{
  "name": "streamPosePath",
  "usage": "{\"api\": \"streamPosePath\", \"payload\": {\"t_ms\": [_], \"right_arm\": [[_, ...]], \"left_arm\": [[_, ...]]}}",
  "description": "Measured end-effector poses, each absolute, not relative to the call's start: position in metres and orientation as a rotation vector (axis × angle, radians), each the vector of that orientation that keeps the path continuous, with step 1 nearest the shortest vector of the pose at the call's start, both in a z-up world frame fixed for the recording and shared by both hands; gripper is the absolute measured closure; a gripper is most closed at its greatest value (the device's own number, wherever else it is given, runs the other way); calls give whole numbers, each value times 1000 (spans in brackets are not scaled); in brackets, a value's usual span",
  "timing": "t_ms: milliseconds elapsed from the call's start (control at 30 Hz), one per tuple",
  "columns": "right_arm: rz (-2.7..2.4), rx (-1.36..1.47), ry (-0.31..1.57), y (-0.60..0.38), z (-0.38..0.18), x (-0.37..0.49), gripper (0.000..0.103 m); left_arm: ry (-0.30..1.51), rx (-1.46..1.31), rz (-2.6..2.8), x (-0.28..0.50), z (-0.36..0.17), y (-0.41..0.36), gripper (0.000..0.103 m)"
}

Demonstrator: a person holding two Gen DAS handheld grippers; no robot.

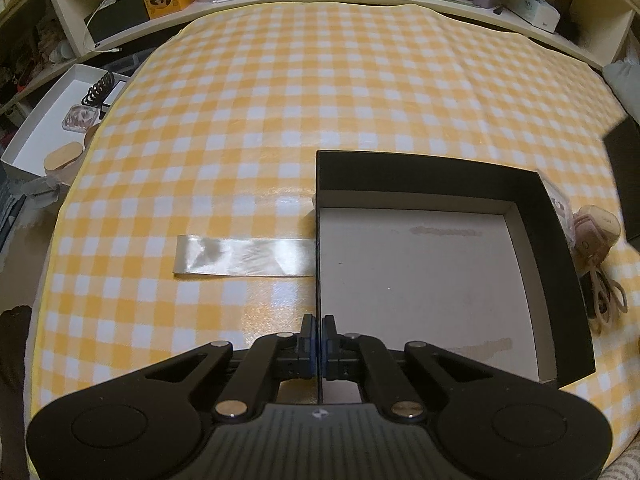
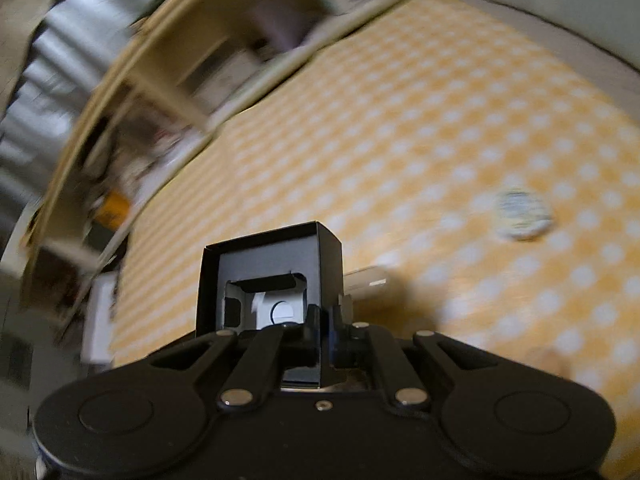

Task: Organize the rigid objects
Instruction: 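Carry the black insert box into the large black box and release it with the right tool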

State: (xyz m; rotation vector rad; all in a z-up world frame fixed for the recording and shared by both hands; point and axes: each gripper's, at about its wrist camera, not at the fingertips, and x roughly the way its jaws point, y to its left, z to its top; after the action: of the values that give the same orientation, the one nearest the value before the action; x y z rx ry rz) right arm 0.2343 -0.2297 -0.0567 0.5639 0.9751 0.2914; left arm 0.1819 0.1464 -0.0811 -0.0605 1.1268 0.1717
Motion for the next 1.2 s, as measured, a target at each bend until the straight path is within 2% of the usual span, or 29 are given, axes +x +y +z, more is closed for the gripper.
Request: {"api": "streamPosePath", "payload": {"t_ms": [267,533,1067,1167,1200], "right_arm": [[436,490,1053,-124,-59,238,98],[378,377,1157,-39,-105,249,98],[370,306,1161,8,-130,258,98],[386,332,1164,5,-132,261,94],[397,351,1162,5,-132,261,86]], "left_arm": [[1115,-90,153,173,-84,154,100],[1110,-118,140,171,-85,163,100],[1103,-123,141,170,-88,160,99],[1103,-124,140,170,-88,160,99],[1103,-125,141,170,-88,161,99]]}}
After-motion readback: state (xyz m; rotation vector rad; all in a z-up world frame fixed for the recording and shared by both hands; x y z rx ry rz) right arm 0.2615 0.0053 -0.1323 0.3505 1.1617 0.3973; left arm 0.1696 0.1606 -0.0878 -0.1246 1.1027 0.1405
